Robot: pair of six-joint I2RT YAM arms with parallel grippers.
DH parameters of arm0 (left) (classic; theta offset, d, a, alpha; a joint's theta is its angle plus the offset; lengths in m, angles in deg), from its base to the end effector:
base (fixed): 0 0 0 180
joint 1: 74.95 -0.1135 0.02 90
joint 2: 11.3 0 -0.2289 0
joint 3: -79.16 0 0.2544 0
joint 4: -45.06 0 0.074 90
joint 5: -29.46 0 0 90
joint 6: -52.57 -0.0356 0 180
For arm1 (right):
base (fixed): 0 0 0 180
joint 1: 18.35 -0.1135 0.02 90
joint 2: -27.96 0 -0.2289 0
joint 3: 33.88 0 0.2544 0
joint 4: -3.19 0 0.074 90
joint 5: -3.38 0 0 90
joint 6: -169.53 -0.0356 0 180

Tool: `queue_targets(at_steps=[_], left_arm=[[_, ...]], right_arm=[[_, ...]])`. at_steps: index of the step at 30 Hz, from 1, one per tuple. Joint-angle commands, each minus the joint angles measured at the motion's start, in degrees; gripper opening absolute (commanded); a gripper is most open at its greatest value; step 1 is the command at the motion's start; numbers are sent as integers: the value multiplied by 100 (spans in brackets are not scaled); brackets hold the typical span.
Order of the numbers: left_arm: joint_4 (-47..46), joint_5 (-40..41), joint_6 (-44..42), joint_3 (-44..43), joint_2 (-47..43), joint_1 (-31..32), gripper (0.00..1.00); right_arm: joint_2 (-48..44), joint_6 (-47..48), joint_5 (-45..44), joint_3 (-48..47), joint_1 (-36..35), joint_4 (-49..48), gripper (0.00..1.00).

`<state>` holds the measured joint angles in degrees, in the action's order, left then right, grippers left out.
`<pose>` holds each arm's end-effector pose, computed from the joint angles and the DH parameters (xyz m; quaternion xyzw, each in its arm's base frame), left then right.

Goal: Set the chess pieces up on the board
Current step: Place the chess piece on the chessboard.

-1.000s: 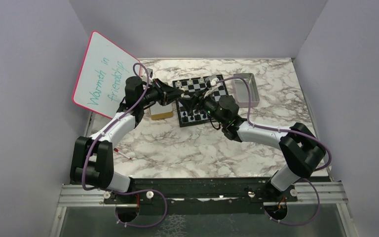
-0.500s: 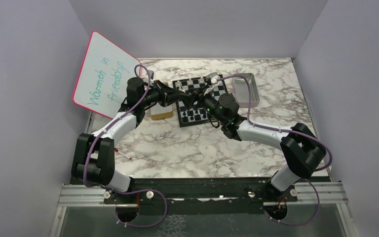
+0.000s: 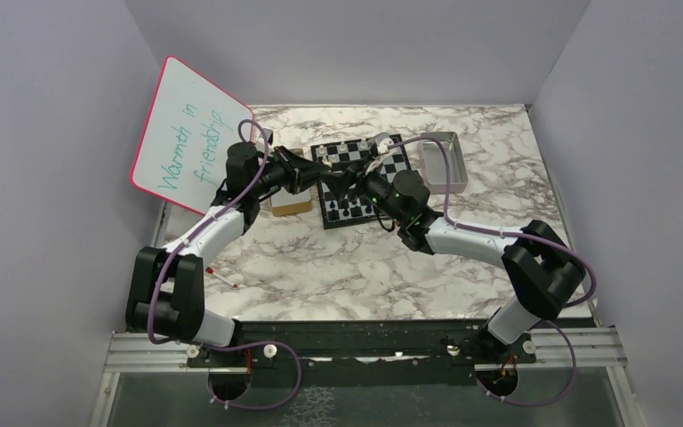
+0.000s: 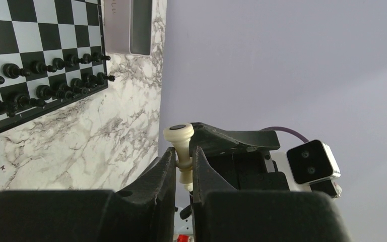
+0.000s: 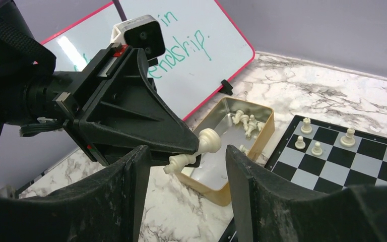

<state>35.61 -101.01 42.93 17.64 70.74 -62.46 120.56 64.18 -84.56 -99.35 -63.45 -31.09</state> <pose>0.3131 -0.0930 0.2316 -0.2220 0.7237 -0.6161 0.2176 0.2571 0.2598 0.2398 -0.1828 0.6359 0.3877 0.6418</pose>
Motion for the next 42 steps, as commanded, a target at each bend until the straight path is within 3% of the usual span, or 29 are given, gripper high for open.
queue_targets(at_steps=[1,19,26,31,36,42], left_arm=[[-169,8,50,8,-157,17,14],[-178,40,103,33,-226,39,14],[-178,48,88,78,-261,60,14],[-178,77,22,225,-362,93,27],[-178,66,-95,384,-426,93,43],[-143,-97,-711,418,-447,95,45]], right_arm=[[-16,137,82,-36,-69,-164,60],[293,202,-328,-462,-94,87,42],[250,202,-651,-469,-104,52,13],[138,228,-701,-506,-103,343,3],[-110,343,-1030,-483,-95,922,1],[-407,833,-1094,-858,65,2438,1]])
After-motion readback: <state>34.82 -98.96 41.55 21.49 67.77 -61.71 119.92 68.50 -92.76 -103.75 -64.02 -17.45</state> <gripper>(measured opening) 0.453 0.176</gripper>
